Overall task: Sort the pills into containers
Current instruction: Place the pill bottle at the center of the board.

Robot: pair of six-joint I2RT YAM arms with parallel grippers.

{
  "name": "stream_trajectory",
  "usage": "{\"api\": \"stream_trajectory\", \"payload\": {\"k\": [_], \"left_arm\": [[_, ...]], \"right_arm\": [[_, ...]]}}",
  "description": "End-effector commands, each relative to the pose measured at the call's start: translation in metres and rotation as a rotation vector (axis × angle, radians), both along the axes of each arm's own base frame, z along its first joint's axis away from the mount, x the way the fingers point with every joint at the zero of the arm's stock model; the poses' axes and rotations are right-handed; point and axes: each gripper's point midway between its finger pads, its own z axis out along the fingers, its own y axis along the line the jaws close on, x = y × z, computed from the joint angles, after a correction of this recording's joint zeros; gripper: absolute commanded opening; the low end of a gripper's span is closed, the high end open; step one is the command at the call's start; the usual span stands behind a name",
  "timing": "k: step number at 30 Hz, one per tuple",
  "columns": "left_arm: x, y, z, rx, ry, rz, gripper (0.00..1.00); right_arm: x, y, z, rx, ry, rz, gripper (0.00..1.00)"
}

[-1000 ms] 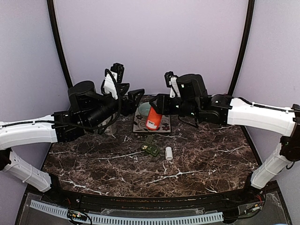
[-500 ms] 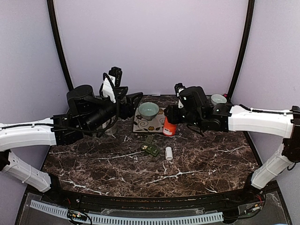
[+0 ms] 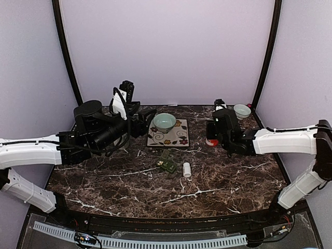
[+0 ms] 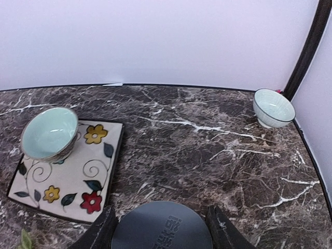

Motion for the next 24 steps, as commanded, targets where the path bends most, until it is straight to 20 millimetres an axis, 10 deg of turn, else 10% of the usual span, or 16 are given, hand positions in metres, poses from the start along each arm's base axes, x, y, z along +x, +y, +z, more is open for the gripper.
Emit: {"api": "stream_trajectory", "payload": {"k": [1,24], "left_arm": [[-0.001,0.009,0.012,-0.055,-0.026,0.003,0.70],[0.006,0.019,0.004,-0.068,-0.019,0.024,0.70]], "right_arm": [[0.021,-0.024,0.013,0.008,-0.130,-0.114,0.00],[0.053,-0.054,-0.053,-0.018,-0.096,-0.226,0.00]]}}
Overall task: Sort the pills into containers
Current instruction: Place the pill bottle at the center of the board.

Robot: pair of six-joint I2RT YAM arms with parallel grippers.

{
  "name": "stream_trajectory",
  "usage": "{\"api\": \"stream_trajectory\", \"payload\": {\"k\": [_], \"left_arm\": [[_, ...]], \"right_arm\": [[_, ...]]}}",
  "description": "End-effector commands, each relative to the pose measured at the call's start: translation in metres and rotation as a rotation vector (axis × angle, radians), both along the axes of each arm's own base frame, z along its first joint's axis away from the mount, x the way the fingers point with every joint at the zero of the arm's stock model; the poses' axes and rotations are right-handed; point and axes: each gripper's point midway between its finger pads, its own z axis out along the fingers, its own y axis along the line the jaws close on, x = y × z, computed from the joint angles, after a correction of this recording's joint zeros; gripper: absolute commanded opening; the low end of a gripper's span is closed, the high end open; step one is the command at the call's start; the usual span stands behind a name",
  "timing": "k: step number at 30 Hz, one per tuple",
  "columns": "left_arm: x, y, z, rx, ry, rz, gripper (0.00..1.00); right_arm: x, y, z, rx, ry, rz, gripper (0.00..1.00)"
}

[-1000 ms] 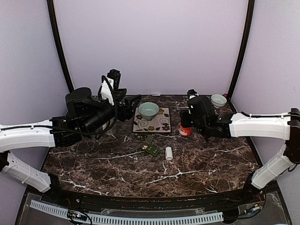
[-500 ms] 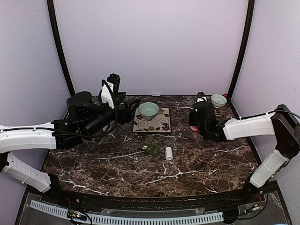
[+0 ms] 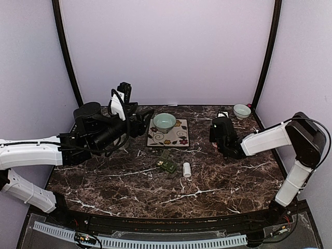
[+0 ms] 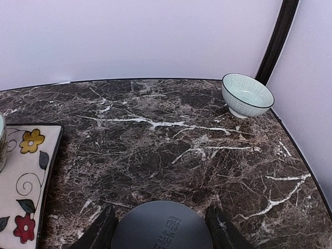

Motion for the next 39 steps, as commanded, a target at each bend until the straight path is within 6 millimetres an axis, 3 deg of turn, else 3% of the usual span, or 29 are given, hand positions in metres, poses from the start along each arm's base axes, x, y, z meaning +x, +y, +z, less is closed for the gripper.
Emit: {"api": "stream_trajectory", "payload": {"k": [1,16,23,34,39], "left_arm": [[-0.004,0.009,0.014,-0.056,-0.025,-0.001,0.70],[-0.004,0.011,0.010,-0.061,-0.020,0.001,0.70],[-0.004,0.011,0.009,-0.064,-0.018,-0.001,0.70],[-0.005,0.011,0.008,-0.064,-0.015,-0.003,0.71],[-0.005,0.011,0.008,-0.062,-0.013,-0.001,0.71]], "right_arm": [[0.005,-0.005,0.009,0.053,-0.059,-0.039,0.00],[-0.001,-0.012,-0.013,0.066,-0.023,-0.063,0.08],[-0.006,-0.016,-0.020,0.073,-0.009,-0.079,0.17],[-0.008,-0.017,-0.015,0.091,-0.015,-0.078,0.55],[-0.010,-0.016,-0.006,0.097,-0.026,-0.070,0.63]]}}
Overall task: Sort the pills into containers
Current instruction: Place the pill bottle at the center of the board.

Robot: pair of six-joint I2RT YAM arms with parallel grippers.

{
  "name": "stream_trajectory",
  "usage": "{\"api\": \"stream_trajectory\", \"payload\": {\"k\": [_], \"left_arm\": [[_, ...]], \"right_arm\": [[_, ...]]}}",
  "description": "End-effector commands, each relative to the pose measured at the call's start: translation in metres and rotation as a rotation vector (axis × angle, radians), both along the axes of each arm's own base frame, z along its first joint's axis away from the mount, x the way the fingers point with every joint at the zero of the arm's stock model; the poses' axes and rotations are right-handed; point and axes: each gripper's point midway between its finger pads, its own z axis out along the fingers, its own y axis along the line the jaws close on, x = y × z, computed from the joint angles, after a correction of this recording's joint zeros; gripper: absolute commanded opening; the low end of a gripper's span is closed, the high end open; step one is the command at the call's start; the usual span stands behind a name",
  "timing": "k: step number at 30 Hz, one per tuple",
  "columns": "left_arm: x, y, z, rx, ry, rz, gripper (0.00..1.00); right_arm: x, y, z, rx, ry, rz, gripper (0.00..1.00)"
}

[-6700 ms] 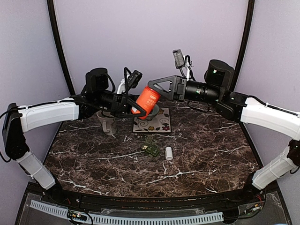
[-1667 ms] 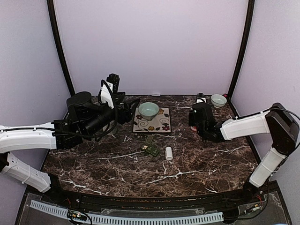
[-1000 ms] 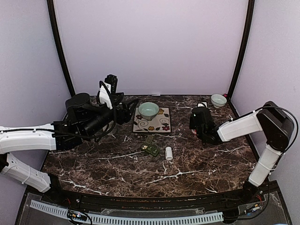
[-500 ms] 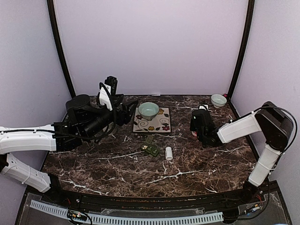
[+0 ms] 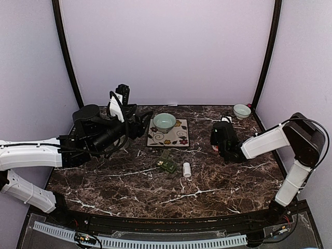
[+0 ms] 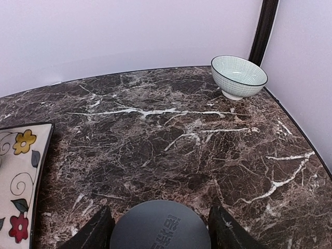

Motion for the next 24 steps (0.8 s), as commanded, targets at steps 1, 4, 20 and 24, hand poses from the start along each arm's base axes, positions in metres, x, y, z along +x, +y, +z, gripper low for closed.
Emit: {"api": "stream_trajectory", "payload": {"k": [1,4,20,24], "left_arm": [[-0.003,0.007,0.013,-0.044,-0.020,-0.004,0.71],[-0.003,0.007,0.012,-0.043,-0.015,-0.004,0.71],[0.006,0.022,-0.023,-0.054,0.106,0.031,0.73],[0.013,0.032,-0.047,-0.071,0.189,0.044,0.73]], "right_arm": [[-0.002,-0.005,0.014,0.019,-0.028,-0.009,0.64],[-0.003,-0.005,0.018,0.020,-0.034,-0.007,0.67],[-0.022,0.022,0.080,-0.046,-0.108,0.053,0.70],[-0.028,0.039,0.094,-0.055,-0.108,0.102,0.70]]}}
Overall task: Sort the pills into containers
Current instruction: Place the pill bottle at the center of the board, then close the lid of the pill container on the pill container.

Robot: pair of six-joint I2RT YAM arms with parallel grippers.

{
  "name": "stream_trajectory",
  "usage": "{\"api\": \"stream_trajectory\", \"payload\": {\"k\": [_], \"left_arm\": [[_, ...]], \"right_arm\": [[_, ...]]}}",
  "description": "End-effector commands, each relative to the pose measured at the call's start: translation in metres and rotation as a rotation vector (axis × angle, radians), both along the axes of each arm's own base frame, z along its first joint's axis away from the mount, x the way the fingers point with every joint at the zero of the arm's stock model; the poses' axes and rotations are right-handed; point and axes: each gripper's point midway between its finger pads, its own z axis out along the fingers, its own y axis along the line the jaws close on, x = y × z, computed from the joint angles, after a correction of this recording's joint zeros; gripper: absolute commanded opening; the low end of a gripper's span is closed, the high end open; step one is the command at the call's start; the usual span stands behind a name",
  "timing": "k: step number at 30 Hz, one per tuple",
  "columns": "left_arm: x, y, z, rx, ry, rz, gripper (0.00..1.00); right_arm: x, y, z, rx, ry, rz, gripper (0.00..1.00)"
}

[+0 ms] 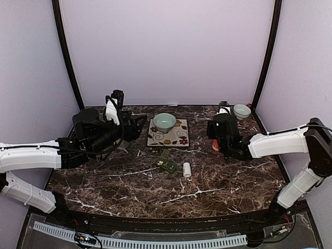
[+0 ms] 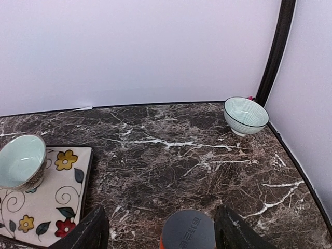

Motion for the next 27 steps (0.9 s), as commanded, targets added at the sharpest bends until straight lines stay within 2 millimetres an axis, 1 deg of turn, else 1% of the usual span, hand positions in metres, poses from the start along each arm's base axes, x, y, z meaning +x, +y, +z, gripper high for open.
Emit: {"api": "stream_trajectory", "payload": {"k": [1,5,6,8,10,14,15,16,17,19,21,24,26,27], "left_arm": [[0.002,0.013,-0.025,-0.038,0.106,0.005,0.73],[0.002,0.018,-0.047,-0.038,0.170,0.017,0.69],[0.001,0.019,-0.053,-0.039,0.186,0.017,0.67],[-0.003,0.020,-0.064,-0.047,0.212,0.012,0.58],[-0.005,0.023,-0.073,-0.056,0.238,0.018,0.49],[-0.009,0.023,-0.092,-0.053,0.294,0.009,0.45],[-0.010,0.022,-0.096,-0.051,0.311,0.004,0.43],[-0.011,0.021,-0.102,-0.049,0.327,-0.003,0.40],[-0.012,0.019,-0.107,-0.048,0.346,-0.009,0.36],[-0.015,0.015,-0.117,-0.048,0.378,-0.028,0.29],[-0.018,0.012,-0.128,-0.046,0.414,-0.042,0.24],[-0.021,0.006,-0.143,-0.039,0.462,-0.063,0.16],[-0.023,0.002,-0.152,-0.032,0.488,-0.075,0.11],[-0.024,0.000,-0.158,-0.026,0.501,-0.079,0.09]], "right_arm": [[-0.006,0.015,0.027,-0.027,-0.022,0.033,0.70],[-0.010,0.034,0.033,-0.030,-0.006,0.096,0.68],[-0.011,0.040,0.034,-0.025,-0.001,0.117,0.67],[-0.013,0.050,0.032,-0.021,0.019,0.155,0.64],[-0.013,0.061,0.029,-0.013,0.035,0.188,0.60],[-0.013,0.082,0.019,0.007,0.082,0.260,0.50],[-0.013,0.088,0.015,0.012,0.099,0.281,0.48],[-0.013,0.094,0.016,0.026,0.107,0.304,0.46],[-0.012,0.102,0.006,0.024,0.136,0.330,0.44],[-0.012,0.117,-0.004,0.041,0.180,0.383,0.38],[-0.013,0.132,-0.012,0.057,0.222,0.437,0.33],[-0.016,0.153,-0.025,0.083,0.282,0.513,0.29],[-0.018,0.163,-0.033,0.094,0.319,0.551,0.27],[-0.021,0.166,-0.041,0.094,0.344,0.570,0.26]]}}
